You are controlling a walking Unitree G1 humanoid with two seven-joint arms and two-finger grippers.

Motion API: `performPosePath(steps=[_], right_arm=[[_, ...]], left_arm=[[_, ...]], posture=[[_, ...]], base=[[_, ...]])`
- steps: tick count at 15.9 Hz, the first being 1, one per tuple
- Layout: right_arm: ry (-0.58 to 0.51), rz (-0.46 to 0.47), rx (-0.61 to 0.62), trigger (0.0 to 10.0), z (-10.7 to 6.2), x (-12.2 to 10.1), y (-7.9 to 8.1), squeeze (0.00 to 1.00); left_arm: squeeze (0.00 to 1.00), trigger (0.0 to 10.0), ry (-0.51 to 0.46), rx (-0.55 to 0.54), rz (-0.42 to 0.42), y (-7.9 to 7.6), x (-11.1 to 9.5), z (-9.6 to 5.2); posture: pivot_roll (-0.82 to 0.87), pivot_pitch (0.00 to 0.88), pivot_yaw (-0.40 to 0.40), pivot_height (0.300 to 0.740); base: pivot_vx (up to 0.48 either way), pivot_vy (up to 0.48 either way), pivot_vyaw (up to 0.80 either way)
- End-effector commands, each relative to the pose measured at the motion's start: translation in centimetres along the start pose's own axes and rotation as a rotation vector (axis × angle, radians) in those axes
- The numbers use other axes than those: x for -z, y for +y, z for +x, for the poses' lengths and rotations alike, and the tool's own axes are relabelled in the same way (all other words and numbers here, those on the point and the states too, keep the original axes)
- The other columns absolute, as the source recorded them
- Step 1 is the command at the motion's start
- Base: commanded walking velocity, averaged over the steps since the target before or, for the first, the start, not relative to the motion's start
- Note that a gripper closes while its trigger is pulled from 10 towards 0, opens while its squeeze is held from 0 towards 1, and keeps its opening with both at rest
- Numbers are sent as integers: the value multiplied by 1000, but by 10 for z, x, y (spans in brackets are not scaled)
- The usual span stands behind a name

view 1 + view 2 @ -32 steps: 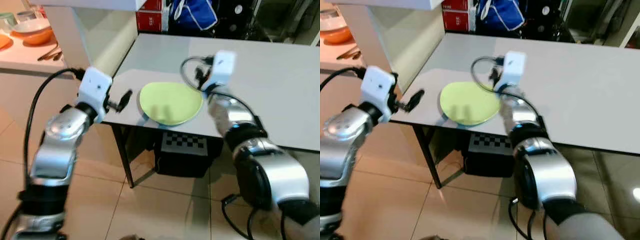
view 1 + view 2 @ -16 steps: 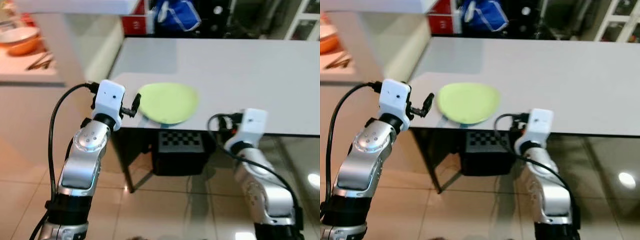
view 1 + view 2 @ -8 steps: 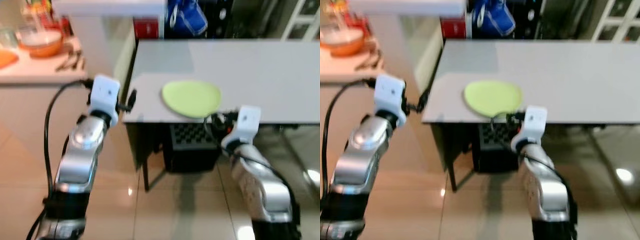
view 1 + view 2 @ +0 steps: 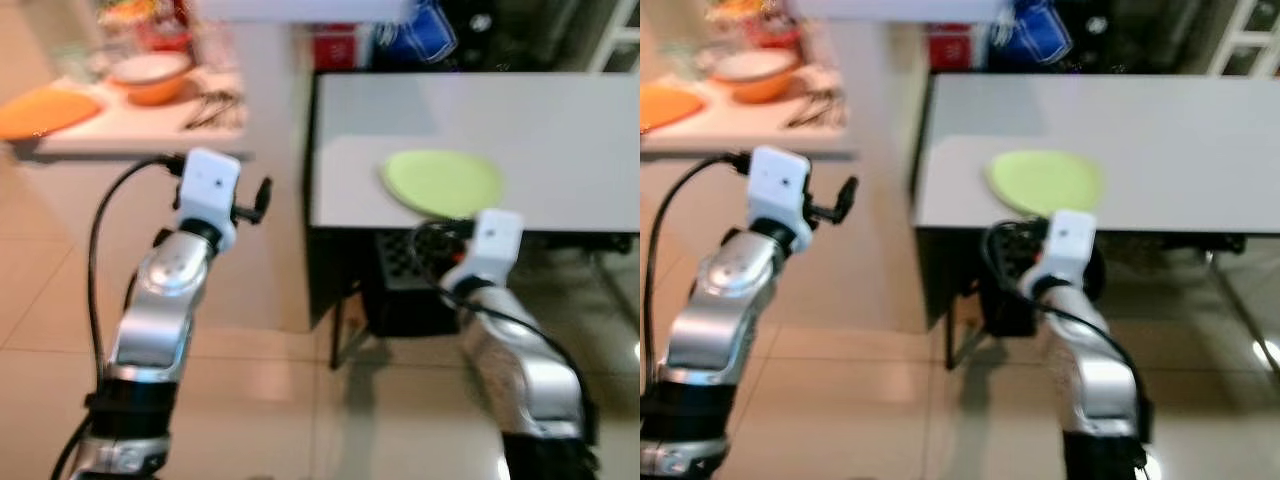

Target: Setting the table

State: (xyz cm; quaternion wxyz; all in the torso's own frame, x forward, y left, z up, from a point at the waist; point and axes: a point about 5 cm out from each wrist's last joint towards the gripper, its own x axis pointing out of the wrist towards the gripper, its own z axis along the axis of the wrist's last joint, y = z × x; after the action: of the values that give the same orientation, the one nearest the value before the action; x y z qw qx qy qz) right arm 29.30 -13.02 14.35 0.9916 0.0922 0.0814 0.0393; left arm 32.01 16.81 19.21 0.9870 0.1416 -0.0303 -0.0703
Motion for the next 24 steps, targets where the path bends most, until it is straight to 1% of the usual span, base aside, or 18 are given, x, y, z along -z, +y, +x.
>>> performPosePath(steps=[1,5,8,10,11,16,17,18,19,21,22,23,24], right_arm=[[-10,-16,3,10000,1,-4,-2,0],[-12,-19,5,10000,1,-5,-3,0],[-27,-71,-14,10000,1,-7,0,0],[-25,-71,-12,10000,1,-5,-1,0],[-22,-75,2,10000,2,-2,-5,0],[-30,-77,26,10000,3,-3,-7,0],[-32,-77,26,10000,3,-3,-7,0],[-35,-80,27,10000,4,-4,-7,0],[-38,-83,26,10000,4,-4,-7,0],[-40,-84,24,10000,5,-4,-6,0],[-38,-83,22,10000,5,-3,-6,0],[-37,-80,22,10000,6,-3,-6,0],[-34,-84,28,10000,7,-3,-7,0]], left_arm=[[0,10000,-10,0,-5,-2,-4,1],[0,10000,-8,1,-6,-3,-3,1],[0,10000,3,-5,-27,-6,1,-2],[0,10000,5,-2,-29,-8,2,-2],[0,10000,8,1,-32,-10,2,-3],[0,10000,13,6,-35,-9,4,0],[0,10000,10,0,-48,-9,3,1],[0,10000,0,2,-34,-9,0,2],[0,10000,-1,-4,-13,-8,0,3],[0,10000,2,-11,-15,-7,1,3],[0,10000,4,-15,-21,-6,1,3],[0,10000,6,-27,-55,-5,2,4],[0,10000,31,-31,-66,-5,4,5]], posture=[[18,0,29,740],[18,0,28,740],[24,0,18,740],[30,0,14,740],[32,0,14,740],[24,0,27,740],[25,0,28,740],[25,0,29,740],[27,0,29,740],[27,0,31,740],[25,0,32,740],[25,0,32,740],[25,0,32,740]], base=[[0,446,0],[0,444,0],[0,442,0],[0,439,0],[0,442,0],[0,441,0],[0,300,0],[0,0,0],[0,-480,0],[0,-480,0],[0,0,0],[0,0,0],[0,0,0]])
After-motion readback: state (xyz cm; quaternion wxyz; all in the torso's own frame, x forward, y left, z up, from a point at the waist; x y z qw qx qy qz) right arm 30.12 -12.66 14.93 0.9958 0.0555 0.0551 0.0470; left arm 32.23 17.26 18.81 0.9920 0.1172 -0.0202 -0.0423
